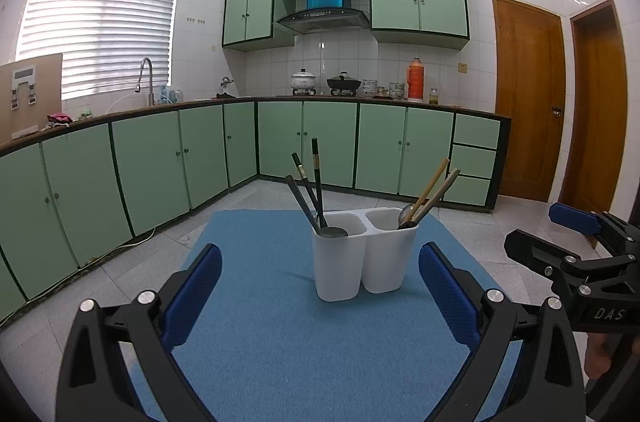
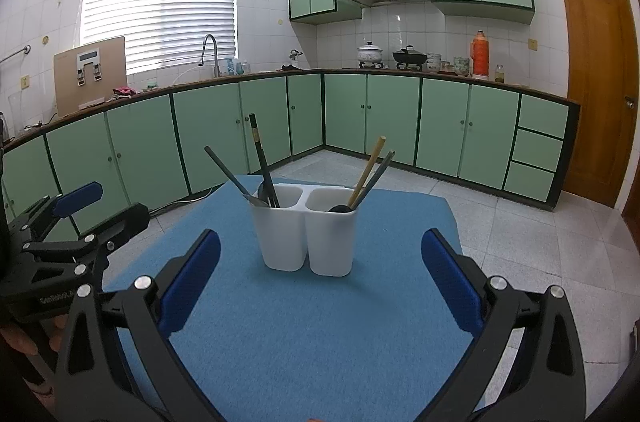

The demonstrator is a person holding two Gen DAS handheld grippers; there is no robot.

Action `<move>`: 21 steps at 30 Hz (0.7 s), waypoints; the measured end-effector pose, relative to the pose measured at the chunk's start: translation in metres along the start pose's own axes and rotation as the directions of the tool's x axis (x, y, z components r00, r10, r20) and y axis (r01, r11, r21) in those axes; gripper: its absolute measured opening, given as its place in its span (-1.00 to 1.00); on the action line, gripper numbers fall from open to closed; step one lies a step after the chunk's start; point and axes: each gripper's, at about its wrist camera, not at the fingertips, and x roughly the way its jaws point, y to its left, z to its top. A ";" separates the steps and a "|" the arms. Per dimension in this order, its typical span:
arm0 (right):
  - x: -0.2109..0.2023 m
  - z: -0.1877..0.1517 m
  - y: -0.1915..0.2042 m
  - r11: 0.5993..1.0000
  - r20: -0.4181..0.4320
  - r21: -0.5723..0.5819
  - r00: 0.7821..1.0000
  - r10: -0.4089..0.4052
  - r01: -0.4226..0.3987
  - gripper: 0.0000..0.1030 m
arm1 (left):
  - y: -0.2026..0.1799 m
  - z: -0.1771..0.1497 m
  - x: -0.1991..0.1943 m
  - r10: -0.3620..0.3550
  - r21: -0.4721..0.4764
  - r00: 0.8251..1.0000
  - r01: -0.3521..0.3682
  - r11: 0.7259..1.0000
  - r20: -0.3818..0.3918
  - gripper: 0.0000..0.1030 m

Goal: Organize utensils

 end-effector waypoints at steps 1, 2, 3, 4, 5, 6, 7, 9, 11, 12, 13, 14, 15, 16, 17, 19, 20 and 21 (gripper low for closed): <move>0.000 0.000 0.000 1.000 0.001 -0.001 1.000 0.000 0.000 0.89 | 0.000 0.000 0.000 0.000 0.000 1.000 0.000 1.000 0.000 0.88; 0.000 0.000 0.000 1.000 0.001 -0.001 1.000 -0.001 0.001 0.89 | 0.000 0.000 0.000 0.000 0.001 1.000 0.000 1.000 0.000 0.88; 0.000 0.001 0.001 1.000 0.001 -0.001 1.000 0.000 0.000 0.89 | 0.000 0.000 0.000 0.001 0.001 1.000 -0.001 1.000 0.000 0.88; 0.000 0.000 0.001 1.000 0.001 0.000 1.000 0.000 0.000 0.89 | 0.000 0.000 0.000 0.001 0.002 1.000 -0.001 1.000 0.000 0.88; 0.001 0.000 0.001 1.000 0.001 0.000 1.000 0.000 0.000 0.89 | 0.000 0.000 0.000 0.001 0.002 1.000 -0.001 1.000 0.000 0.88; 0.000 0.001 0.001 1.000 0.001 -0.001 1.000 0.000 0.000 0.90 | 0.000 0.000 0.000 0.001 0.001 1.000 -0.001 1.000 0.000 0.88; 0.000 0.000 0.001 1.000 0.002 -0.001 1.000 0.001 -0.001 0.89 | 0.000 0.000 0.000 0.002 0.001 1.000 -0.002 1.000 0.001 0.88; 0.000 0.001 0.001 1.000 0.002 -0.002 1.000 0.001 -0.001 0.89 | 0.000 0.000 0.000 0.001 0.000 1.000 -0.001 1.000 0.000 0.88; 0.000 0.001 0.001 1.000 0.003 -0.003 1.000 0.001 -0.001 0.89 | 0.000 0.000 0.000 0.003 -0.001 1.000 -0.003 1.000 0.001 0.88; 0.000 0.001 0.001 1.000 0.003 -0.003 1.000 0.001 -0.001 0.89 | 0.000 0.000 -0.001 0.002 -0.001 1.000 -0.002 1.000 0.001 0.88; 0.000 0.001 0.001 1.000 0.003 -0.003 1.000 0.001 -0.001 0.89 | 0.000 0.000 -0.001 0.002 -0.002 1.000 -0.002 1.000 0.000 0.88; 0.000 0.002 0.002 1.000 0.003 -0.003 1.000 0.000 0.000 0.89 | -0.001 0.000 -0.001 0.002 -0.001 1.000 -0.002 1.000 0.000 0.88; 0.000 0.002 0.001 1.000 0.002 -0.002 1.000 0.000 0.000 0.89 | 0.000 0.000 -0.001 0.001 -0.001 1.000 -0.001 1.000 0.001 0.88; 0.000 0.002 0.001 1.000 0.002 -0.002 1.000 0.000 0.000 0.89 | 0.000 0.000 -0.001 0.002 -0.002 1.000 -0.002 1.000 0.001 0.88; 0.000 0.001 0.002 1.000 0.002 -0.003 1.000 0.000 0.000 0.89 | 0.000 0.000 -0.001 0.001 -0.002 1.000 -0.001 1.000 0.001 0.88; 0.000 0.002 0.001 1.000 0.002 -0.003 1.000 0.001 -0.001 0.89 | 0.000 0.000 -0.001 0.002 -0.003 1.000 -0.002 1.000 0.001 0.88; 0.000 0.001 0.002 1.000 0.003 -0.003 1.000 0.001 -0.001 0.89 | 0.000 0.000 -0.001 0.003 -0.002 1.000 -0.003 1.000 0.000 0.88; 0.000 0.002 0.001 1.000 0.003 -0.003 1.000 0.000 0.000 0.89 | 0.000 0.000 -0.001 0.002 -0.002 1.000 -0.002 1.000 0.000 0.88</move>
